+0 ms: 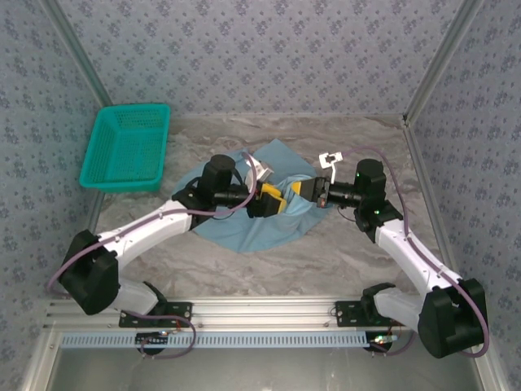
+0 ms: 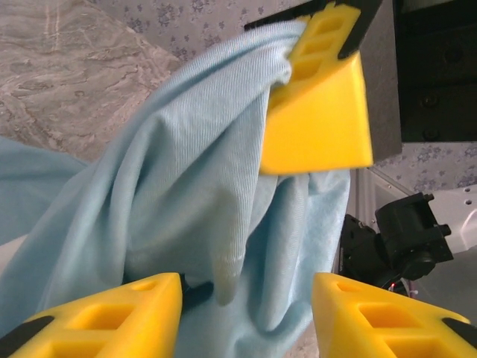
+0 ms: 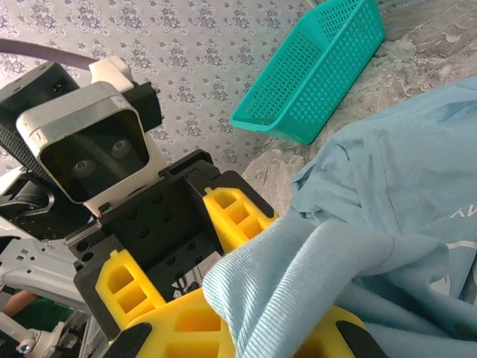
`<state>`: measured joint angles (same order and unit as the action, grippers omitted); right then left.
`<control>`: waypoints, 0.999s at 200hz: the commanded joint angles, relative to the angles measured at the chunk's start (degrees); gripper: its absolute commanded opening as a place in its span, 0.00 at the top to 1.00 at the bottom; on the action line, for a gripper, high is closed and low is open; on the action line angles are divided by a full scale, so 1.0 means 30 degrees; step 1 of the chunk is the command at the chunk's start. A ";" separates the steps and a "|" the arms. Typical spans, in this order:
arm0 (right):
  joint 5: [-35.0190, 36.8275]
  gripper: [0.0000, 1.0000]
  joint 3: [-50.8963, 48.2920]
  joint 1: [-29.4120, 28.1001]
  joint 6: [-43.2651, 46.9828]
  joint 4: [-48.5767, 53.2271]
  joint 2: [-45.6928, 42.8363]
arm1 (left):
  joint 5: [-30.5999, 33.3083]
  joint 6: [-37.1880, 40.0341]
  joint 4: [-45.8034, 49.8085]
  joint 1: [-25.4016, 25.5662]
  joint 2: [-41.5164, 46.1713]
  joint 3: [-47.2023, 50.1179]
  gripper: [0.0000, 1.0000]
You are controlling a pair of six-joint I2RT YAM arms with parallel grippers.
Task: Fold the inside-out t-shirt
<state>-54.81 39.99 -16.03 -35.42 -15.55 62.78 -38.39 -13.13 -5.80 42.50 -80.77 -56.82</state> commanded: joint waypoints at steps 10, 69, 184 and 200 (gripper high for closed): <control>0.0233 1.00 0.0038 0.0114 0.0402 0.0023 -0.0512 | -0.0878 0.0606 0.0422 0.0077 -0.0707 -0.1318 0.59; 0.0308 1.00 0.0065 0.0125 0.0525 0.0319 -0.0742 | -0.0978 0.0973 0.1212 0.0093 -0.1861 -0.2330 0.72; 0.0464 1.00 0.0009 0.0478 0.0908 0.0906 -0.0889 | -0.1353 0.1093 0.1219 0.0028 -0.1226 -0.2124 1.00; 0.0882 1.00 0.0017 0.0506 0.0995 0.1372 -0.0997 | -0.1338 0.0898 0.1066 0.0012 -0.0993 -0.2103 1.00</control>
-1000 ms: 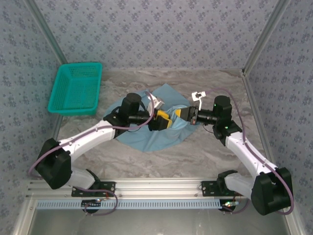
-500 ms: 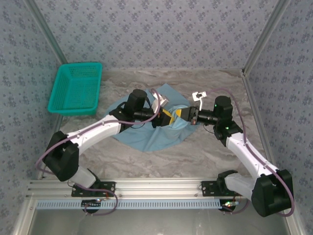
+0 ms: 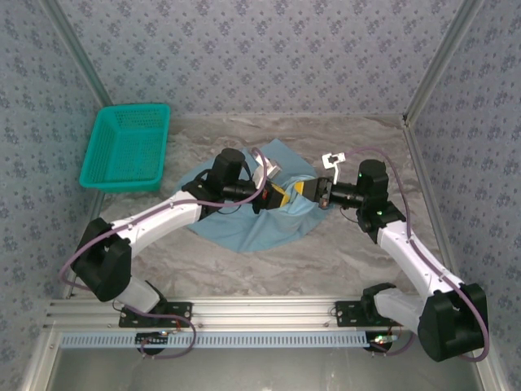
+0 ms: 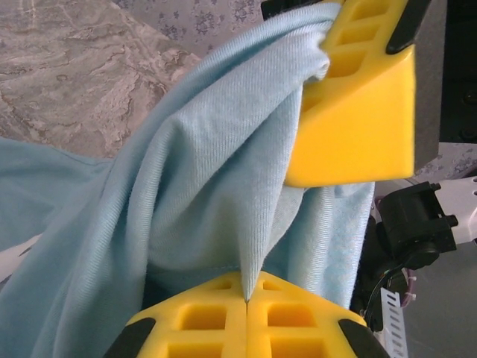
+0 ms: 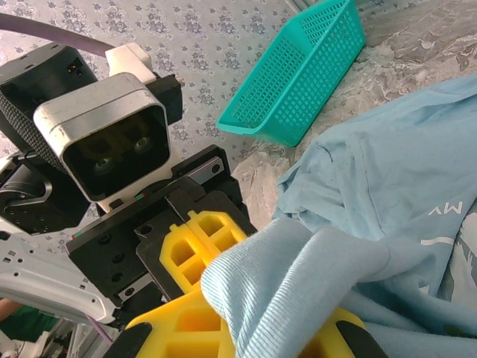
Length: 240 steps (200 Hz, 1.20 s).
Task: Fold the inside-out t-shirt
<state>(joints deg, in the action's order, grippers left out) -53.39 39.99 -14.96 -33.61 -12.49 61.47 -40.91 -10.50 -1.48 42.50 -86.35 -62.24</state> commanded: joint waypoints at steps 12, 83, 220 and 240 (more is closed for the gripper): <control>0.2979 0.95 0.0413 0.0232 0.1273 0.2985 -0.0812 | -0.0271 -0.0093 -0.0338 -0.0063 0.1266 -0.0318 1.00; 1.6498 0.48 0.4577 -0.3023 0.8210 1.3367 -0.0972 | 0.0951 -0.0854 0.5347 -0.0134 0.1866 -0.3870 1.00; 0.6369 0.63 0.1964 -0.5146 0.9690 0.5348 -0.2316 | -0.1752 -0.2967 0.8228 -0.1075 0.1032 -0.6597 1.00; 0.6688 0.67 0.1899 -0.5310 0.9707 0.5058 -0.1903 | -0.1658 -0.3026 0.8149 -0.1088 0.0934 -0.6541 1.00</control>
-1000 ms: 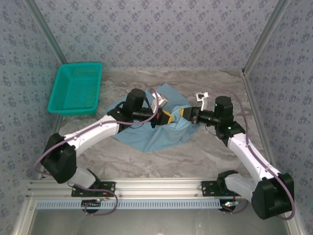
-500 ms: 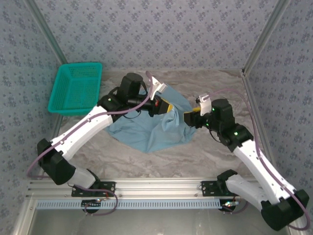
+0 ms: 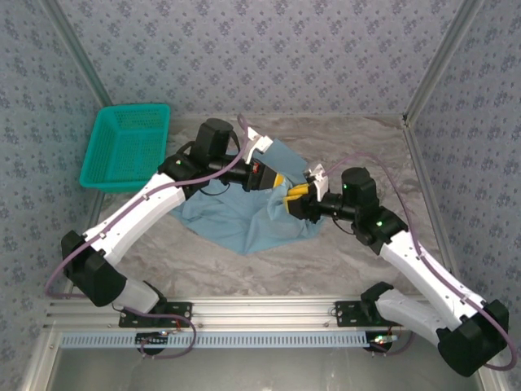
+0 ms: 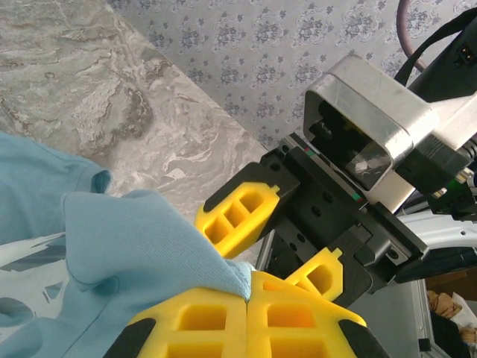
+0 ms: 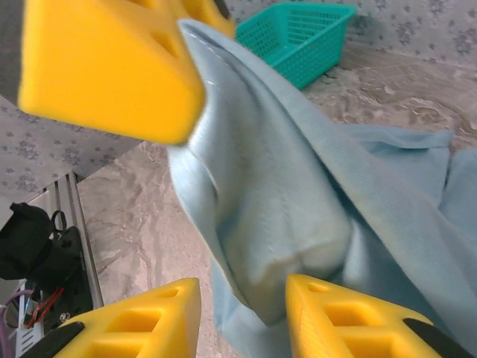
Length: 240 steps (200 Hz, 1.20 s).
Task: Fold the inside-out t-shirt
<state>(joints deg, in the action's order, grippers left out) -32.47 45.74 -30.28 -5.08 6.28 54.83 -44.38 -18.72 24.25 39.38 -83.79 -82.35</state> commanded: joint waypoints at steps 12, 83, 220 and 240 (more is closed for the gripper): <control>-0.0048 0.73 -0.0011 -0.0279 0.0225 -0.1274 0.0524 | -0.0510 -0.0351 -0.0528 -0.0056 0.0067 0.0188 1.00; -0.3799 1.00 0.1001 -0.0242 -0.3113 -0.2509 0.0093 | 0.5125 -0.0076 -0.1445 -0.0111 -0.1346 0.0279 1.00; -0.4011 1.00 0.0974 0.2184 -0.7513 -0.4085 0.1080 | 0.3695 0.3303 -0.8003 -0.0833 0.3830 0.7816 0.35; -0.4147 1.00 0.1015 0.2232 -0.7761 -0.4233 0.1231 | 0.3773 0.5085 -0.7036 -0.0050 0.2905 0.6946 0.35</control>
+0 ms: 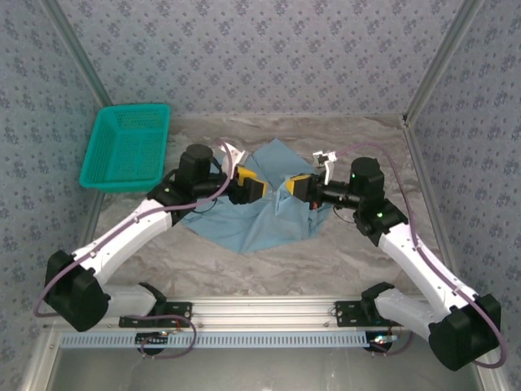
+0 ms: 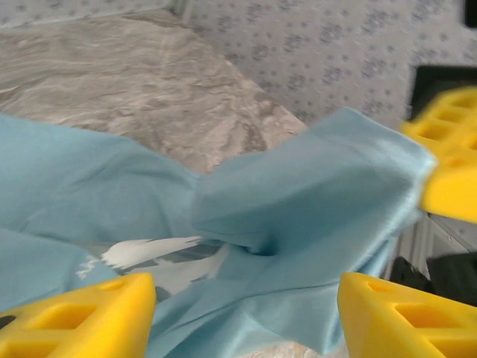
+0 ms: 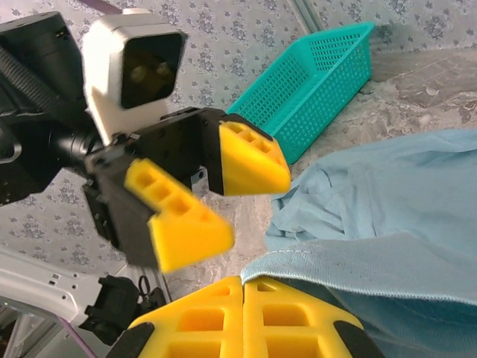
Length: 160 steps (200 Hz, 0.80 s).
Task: Fold the inside-out t-shirt
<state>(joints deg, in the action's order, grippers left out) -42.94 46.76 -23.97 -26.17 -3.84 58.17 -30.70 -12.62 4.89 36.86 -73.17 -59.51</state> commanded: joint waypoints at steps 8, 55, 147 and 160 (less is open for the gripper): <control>-0.0631 1.00 0.0672 0.0154 -0.0753 -0.0850 0.0101 | -0.1123 0.3438 -0.0360 0.1040 -0.1021 -0.1071 0.36; -0.0599 1.00 0.0570 0.0267 -0.1031 -0.0992 -0.0026 | -0.2062 0.4164 -0.0142 0.1577 -0.2447 -0.2085 0.52; 0.4857 0.58 -0.0211 0.2861 0.2575 0.4590 -0.3144 | -0.5631 0.4509 -0.4151 0.0408 -0.0960 0.0702 1.00; 0.4127 0.55 -0.0828 0.2861 0.2625 0.3871 -0.2723 | -0.6013 0.4847 -0.4499 0.0289 -0.0785 0.1025 1.00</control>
<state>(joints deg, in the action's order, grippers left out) -34.28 46.63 -15.55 -23.16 4.73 49.87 -42.98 -0.34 -1.74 38.63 -78.24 -58.33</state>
